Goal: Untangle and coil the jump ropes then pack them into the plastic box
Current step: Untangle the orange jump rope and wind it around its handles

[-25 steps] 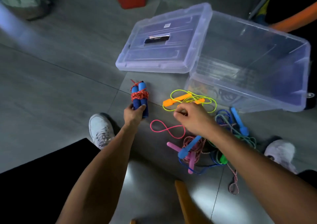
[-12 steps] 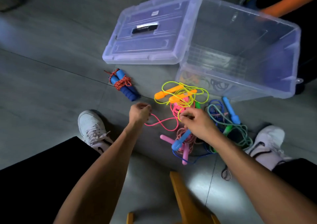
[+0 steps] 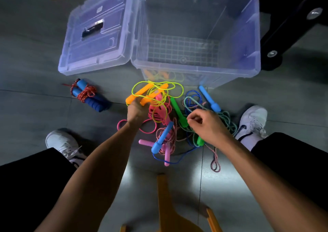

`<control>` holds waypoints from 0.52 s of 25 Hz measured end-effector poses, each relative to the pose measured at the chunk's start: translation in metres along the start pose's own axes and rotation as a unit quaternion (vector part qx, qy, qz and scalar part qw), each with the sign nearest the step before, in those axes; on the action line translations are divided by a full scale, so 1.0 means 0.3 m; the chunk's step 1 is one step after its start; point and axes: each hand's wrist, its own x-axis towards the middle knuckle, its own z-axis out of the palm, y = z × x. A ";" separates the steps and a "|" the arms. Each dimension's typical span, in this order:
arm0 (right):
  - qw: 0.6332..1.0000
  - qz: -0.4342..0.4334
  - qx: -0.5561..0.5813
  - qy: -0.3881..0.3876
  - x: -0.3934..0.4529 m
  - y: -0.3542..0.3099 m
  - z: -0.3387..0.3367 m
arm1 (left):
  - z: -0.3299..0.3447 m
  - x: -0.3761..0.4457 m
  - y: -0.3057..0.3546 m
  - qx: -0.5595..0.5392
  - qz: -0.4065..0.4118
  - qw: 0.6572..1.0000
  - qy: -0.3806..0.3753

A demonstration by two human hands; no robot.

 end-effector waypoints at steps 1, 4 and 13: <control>1.000 0.001 0.002 0.006 0.001 0.005 -0.006 | -0.007 -0.009 0.001 0.013 0.006 1.000 -0.002; 1.000 0.000 -0.029 0.003 0.002 -0.007 -0.011 | -0.098 -0.108 0.044 0.115 0.046 0.992 0.003; 0.974 -0.185 -0.121 -0.050 -0.156 -0.217 -0.106 | -0.558 -0.468 0.283 0.132 0.375 0.917 -0.028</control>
